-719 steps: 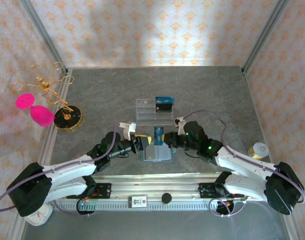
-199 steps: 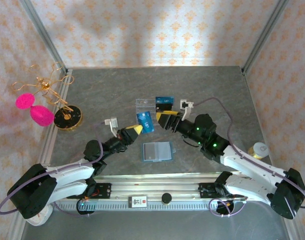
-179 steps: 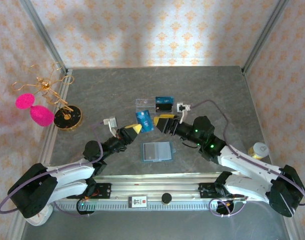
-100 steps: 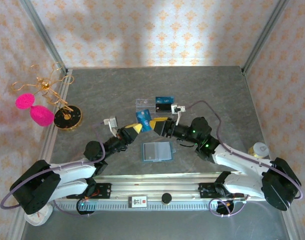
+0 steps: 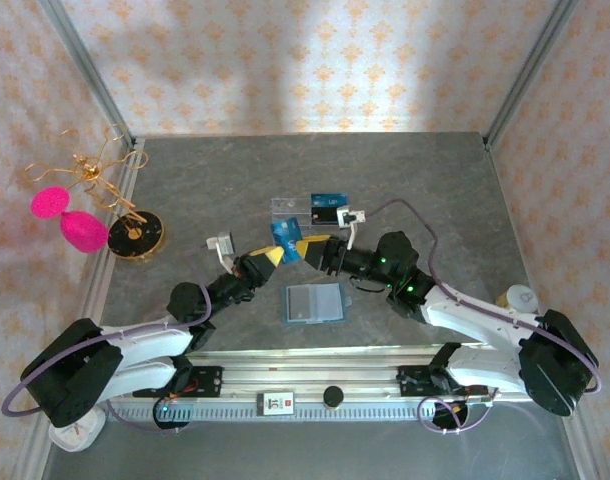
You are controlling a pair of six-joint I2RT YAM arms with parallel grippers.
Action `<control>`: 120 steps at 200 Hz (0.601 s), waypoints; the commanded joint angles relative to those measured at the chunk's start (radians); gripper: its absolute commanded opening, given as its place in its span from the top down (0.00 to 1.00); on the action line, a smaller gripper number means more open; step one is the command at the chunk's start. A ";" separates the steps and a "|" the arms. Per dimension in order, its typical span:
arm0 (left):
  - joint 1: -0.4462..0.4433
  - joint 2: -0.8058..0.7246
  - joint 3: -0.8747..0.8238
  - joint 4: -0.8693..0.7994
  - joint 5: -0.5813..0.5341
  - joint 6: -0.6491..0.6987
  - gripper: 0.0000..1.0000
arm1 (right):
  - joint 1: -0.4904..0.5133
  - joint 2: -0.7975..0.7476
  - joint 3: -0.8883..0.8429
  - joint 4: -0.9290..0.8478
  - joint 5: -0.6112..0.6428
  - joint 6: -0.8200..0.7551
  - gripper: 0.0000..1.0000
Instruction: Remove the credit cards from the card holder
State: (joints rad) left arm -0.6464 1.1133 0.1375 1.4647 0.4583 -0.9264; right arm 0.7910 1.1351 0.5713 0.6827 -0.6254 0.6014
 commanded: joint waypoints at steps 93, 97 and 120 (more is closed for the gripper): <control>-0.002 -0.061 0.019 -0.038 -0.010 -0.002 0.52 | -0.067 -0.078 0.155 -0.337 0.024 -0.299 1.00; -0.002 -0.075 0.018 -0.056 -0.012 0.002 0.50 | -0.079 -0.082 0.170 -0.378 0.032 -0.334 1.00; 0.008 -0.174 0.021 -0.239 -0.017 0.041 0.29 | -0.189 -0.069 0.250 -0.511 -0.003 -0.483 1.00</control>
State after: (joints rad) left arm -0.6460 1.0264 0.1379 1.3663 0.4400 -0.9302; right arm 0.6834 1.0824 0.7341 0.3607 -0.6262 0.3370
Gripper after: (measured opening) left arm 0.646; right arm 0.041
